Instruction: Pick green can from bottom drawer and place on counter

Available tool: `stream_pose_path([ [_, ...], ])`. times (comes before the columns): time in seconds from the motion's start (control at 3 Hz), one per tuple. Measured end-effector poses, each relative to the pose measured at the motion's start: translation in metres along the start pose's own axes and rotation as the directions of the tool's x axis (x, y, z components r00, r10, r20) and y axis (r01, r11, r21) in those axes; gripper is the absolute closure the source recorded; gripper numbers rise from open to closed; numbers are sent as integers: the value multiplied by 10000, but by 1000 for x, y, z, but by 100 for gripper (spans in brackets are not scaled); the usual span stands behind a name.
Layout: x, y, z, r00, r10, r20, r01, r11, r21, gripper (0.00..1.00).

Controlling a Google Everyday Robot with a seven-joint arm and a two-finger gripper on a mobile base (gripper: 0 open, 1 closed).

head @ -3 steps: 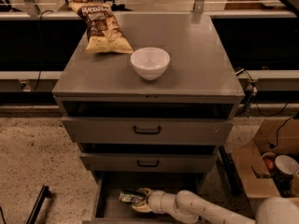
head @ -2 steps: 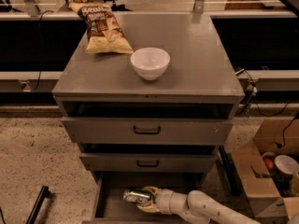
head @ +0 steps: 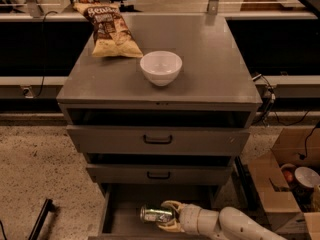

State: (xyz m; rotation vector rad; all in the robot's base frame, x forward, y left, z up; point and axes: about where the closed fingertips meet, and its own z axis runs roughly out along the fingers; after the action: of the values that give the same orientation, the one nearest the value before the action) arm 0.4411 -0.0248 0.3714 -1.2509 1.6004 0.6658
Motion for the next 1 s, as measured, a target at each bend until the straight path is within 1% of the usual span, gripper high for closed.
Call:
stream_pose_path([
  [0.33, -6, 3, -1, 9993, -355, 97, 356, 9994, -30, 100],
  [0.67, -89, 36, -46, 9572, -2815, 675, 2838, 9585, -265, 100],
  [1.0, -165, 85, -95, 8919, -4465, 717, 4507, 8907, -590, 100],
])
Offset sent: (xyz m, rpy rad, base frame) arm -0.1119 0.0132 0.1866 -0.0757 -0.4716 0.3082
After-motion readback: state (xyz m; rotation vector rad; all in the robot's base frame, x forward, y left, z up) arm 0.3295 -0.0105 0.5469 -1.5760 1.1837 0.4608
